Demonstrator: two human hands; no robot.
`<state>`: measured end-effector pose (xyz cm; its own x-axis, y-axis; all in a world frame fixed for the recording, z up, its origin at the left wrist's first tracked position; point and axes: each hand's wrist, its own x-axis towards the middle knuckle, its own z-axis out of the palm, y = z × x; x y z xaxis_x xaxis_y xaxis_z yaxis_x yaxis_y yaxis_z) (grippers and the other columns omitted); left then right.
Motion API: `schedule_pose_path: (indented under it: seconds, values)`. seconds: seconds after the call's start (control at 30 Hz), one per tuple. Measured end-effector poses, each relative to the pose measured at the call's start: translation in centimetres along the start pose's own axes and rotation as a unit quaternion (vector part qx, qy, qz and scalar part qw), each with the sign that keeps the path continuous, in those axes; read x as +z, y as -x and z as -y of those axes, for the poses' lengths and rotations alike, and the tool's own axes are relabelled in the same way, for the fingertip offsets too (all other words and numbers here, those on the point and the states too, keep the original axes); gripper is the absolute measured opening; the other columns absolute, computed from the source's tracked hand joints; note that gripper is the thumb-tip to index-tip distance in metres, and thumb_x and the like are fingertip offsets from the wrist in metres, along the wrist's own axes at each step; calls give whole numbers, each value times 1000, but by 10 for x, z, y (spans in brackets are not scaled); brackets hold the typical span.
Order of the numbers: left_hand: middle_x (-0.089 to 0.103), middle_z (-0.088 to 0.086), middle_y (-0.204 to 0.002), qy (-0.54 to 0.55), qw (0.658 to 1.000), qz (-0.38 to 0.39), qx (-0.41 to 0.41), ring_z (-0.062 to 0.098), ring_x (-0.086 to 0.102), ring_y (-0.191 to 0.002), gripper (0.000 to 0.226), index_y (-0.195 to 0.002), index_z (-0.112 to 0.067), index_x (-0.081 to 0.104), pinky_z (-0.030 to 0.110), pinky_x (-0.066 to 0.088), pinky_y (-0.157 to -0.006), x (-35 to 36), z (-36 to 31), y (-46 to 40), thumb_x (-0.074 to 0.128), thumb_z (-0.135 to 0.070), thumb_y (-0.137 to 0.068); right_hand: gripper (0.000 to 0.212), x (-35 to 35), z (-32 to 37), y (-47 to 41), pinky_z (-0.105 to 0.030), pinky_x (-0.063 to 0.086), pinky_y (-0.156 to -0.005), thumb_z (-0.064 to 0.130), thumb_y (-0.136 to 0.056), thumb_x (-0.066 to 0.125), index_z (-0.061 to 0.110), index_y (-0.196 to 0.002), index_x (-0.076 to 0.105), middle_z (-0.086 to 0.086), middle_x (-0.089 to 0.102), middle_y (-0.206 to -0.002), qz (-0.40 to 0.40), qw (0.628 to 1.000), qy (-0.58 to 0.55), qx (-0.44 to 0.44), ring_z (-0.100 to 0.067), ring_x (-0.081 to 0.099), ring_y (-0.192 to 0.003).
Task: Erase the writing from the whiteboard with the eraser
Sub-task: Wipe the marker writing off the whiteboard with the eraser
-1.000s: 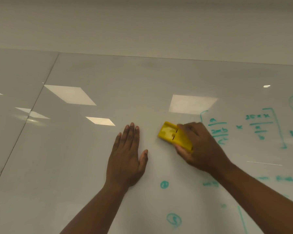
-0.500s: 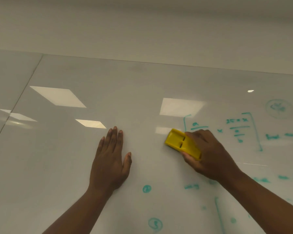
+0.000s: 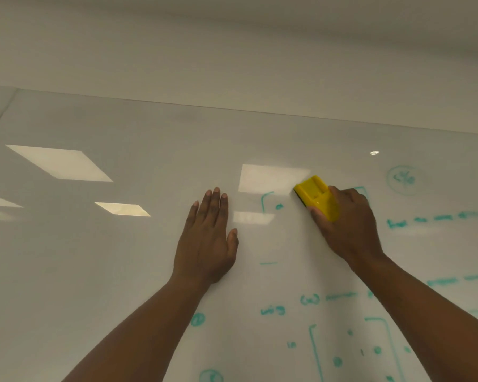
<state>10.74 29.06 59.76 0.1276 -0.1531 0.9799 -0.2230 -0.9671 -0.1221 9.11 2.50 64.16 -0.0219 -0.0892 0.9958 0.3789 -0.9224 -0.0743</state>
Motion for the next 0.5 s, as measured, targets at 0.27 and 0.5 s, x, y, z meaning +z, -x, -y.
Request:
schedule_pose_path:
  seconds: [0.27, 0.5]
  values:
    - [7, 7, -166, 0, 1000, -30, 7, 19, 3, -155, 73, -158, -11, 9, 38, 6, -127, 5, 1, 0, 13, -45, -93, 55, 17, 45, 14, -35, 37, -77, 45, -87, 60, 13, -131, 49, -10, 55, -112, 8, 994, -22, -106, -27, 45, -102]
    - [3, 7, -167, -1, 1000, -26, 1, 19, 0, -155, 75, -158, -10, 7, 39, 5, -127, 4, -1, 2, 11, -46, -93, 58, -2, 6, 18, -35, 45, -77, 44, -84, 64, 11, -130, 52, -12, 56, -106, 32, 989, 10, -146, -31, 51, -100]
